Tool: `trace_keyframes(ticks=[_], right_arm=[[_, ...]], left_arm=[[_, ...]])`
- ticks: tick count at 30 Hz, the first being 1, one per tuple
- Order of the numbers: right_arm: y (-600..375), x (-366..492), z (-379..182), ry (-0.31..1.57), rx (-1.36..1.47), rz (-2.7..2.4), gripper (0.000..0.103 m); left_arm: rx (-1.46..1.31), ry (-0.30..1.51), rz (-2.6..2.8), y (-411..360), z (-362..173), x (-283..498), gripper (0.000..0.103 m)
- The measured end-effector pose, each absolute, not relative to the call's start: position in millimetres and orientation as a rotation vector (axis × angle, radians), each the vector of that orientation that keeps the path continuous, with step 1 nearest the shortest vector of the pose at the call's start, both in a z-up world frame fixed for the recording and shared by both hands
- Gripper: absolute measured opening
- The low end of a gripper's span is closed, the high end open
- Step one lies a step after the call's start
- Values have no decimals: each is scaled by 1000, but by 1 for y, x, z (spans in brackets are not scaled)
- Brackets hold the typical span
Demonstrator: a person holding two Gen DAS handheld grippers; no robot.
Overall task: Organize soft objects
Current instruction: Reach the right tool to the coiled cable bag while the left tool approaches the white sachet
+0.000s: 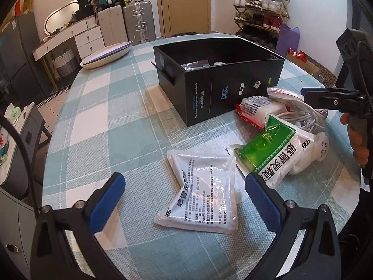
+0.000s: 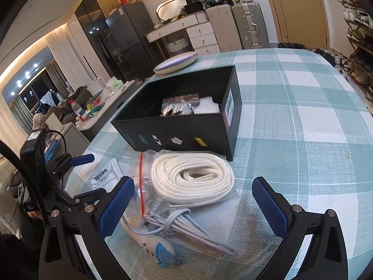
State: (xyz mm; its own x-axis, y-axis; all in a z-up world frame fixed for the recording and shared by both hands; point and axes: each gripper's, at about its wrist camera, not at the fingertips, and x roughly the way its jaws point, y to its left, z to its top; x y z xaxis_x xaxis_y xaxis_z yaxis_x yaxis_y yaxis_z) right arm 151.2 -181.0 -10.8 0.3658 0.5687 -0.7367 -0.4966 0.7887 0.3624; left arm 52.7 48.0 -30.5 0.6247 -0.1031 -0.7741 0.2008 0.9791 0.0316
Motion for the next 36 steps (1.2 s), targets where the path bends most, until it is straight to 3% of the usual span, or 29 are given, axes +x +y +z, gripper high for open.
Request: trace_keyframes(ticks=[23, 26, 30, 34, 36], right_arm=[[-166, 162, -28, 1059, 92, 720, 102], [-162, 158, -27, 1043, 52, 720, 93], [-160, 157, -29, 1048, 28, 738, 70], [-159, 155, -29, 1051, 14, 748, 71], [-161, 155, -28, 1054, 48, 766, 81]], left_arm=[[126, 929, -187, 49, -42, 56, 103], [124, 930, -188, 49, -42, 56, 103], [121, 931, -189, 49, -42, 56, 103], [121, 931, -191, 50, -42, 56, 103], [118, 932, -192, 50, -42, 56, 103]])
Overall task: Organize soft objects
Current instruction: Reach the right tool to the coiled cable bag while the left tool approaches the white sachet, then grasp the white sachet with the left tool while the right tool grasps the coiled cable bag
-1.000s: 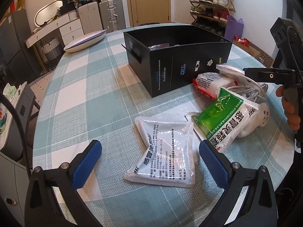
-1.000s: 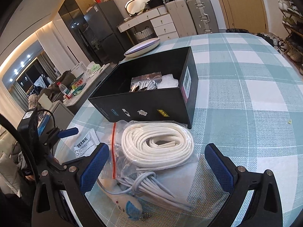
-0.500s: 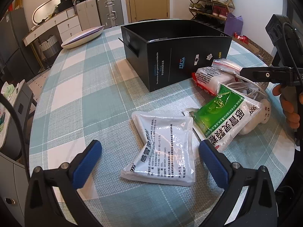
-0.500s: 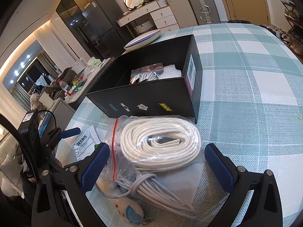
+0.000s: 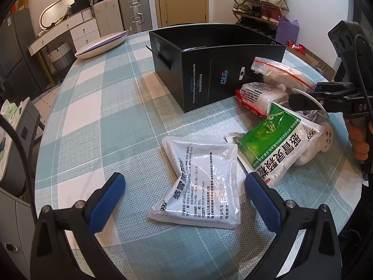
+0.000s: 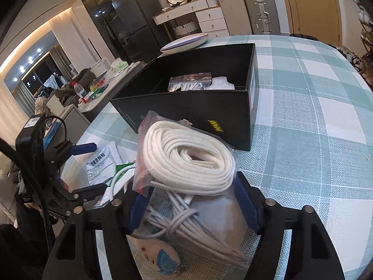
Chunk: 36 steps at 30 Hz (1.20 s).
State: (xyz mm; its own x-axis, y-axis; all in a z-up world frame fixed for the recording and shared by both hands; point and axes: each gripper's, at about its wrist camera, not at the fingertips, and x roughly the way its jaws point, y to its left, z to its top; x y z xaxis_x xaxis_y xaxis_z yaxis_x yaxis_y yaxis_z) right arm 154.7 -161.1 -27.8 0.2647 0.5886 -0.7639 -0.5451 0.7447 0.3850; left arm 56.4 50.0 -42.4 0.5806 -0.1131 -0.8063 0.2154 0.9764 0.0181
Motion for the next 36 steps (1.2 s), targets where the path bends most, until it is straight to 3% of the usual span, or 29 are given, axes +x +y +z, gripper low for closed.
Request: trace_keyframes(ticks=[2, 17, 23, 25, 28, 31, 36], right_arm=[[-164, 155, -26, 1052, 81, 773, 89], [-180, 156, -17, 1072, 70, 812, 100], [-190, 156, -15, 1063, 80, 807, 100], [-192, 156, -13, 1058, 79, 808, 100], [-195, 155, -12, 1055, 71, 817, 100], [-198, 155, -10, 1048, 76, 826, 100], [-201, 162, -12, 1035, 144, 824, 100]], left_arm=[[119, 932, -192, 50, -42, 56, 103], [120, 932, -198, 50, -43, 55, 102], [119, 927, -260, 47, -39, 49, 79], [129, 915, -280, 44, -37, 46, 56], [130, 914, -287, 44, -34, 45, 44], [98, 915, -307, 47, -31, 45, 36], [66, 898, -307, 50, -26, 45, 35]])
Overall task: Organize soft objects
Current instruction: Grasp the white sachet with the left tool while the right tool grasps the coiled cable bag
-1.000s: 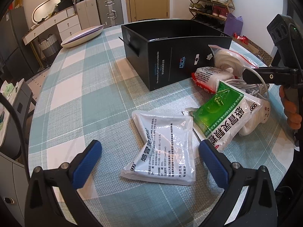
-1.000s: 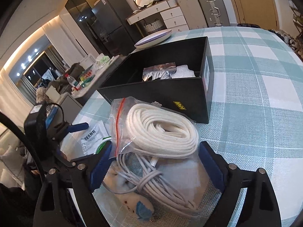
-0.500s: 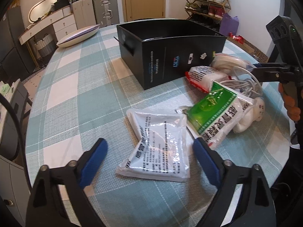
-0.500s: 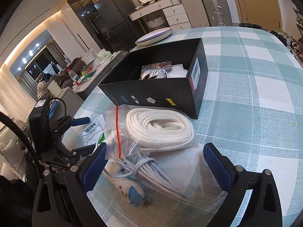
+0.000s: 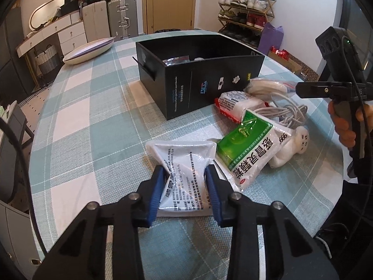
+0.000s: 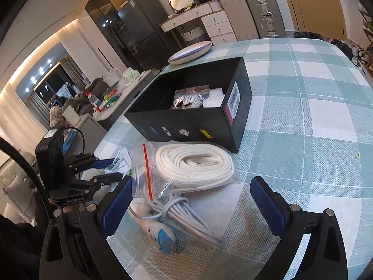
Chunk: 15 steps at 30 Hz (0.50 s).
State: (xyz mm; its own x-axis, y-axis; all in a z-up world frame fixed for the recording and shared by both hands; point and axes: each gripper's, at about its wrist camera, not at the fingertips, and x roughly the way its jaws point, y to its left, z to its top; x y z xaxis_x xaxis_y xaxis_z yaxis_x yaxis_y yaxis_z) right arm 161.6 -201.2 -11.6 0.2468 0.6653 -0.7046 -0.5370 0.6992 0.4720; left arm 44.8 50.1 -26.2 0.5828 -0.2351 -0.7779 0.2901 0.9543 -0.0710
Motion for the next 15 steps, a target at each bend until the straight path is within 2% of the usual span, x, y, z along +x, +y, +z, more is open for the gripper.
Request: trace_keyframes(ticks=[4, 15], right_arm=[[-200, 170, -14, 1025, 202, 782, 100], [-174, 170, -30, 1064, 119, 743, 100]], left_arm=[[41, 874, -311, 54, -19, 43, 35], [33, 871, -299, 56, -19, 45, 35]])
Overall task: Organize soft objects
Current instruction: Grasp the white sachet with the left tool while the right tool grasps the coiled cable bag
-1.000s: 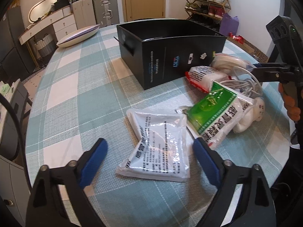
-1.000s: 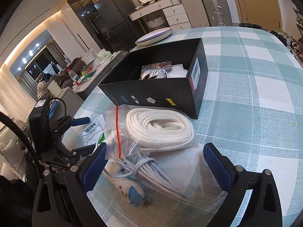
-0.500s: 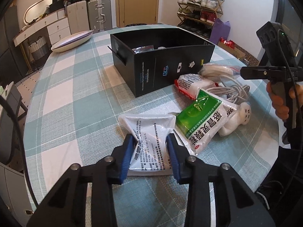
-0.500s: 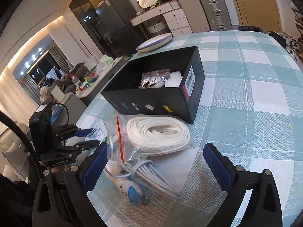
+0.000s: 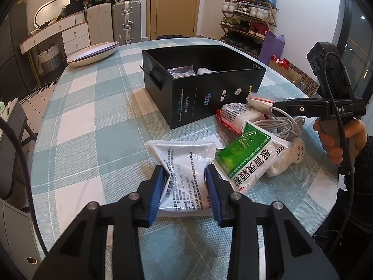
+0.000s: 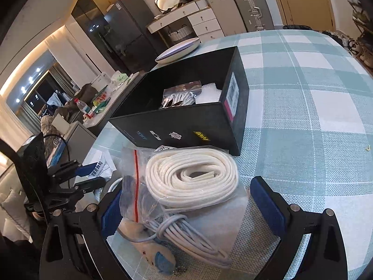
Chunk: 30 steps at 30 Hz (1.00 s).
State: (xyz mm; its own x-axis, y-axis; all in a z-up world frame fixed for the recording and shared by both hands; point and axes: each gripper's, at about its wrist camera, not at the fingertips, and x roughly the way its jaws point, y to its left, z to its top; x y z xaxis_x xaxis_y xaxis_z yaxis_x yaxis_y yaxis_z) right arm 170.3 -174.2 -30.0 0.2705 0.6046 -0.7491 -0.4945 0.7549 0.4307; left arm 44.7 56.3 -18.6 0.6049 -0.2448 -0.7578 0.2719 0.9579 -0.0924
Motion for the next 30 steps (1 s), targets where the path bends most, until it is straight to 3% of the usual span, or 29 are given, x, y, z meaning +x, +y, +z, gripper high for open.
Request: trace_keyframes(ticks=[2, 6, 19, 30], right_arm=[[-172, 169, -31, 1063, 124, 748, 100], [-172, 166, -29, 1053, 142, 767, 86], [-176, 164, -28, 1037, 159, 811, 56], [-180, 158, -15, 988, 149, 843, 43]], left_arm=[[32, 872, -299, 57, -19, 45, 35], [30, 870, -297, 57, -19, 45, 35], [14, 856, -286, 60, -16, 45, 35], [-4, 827, -278, 61, -8, 45, 35]])
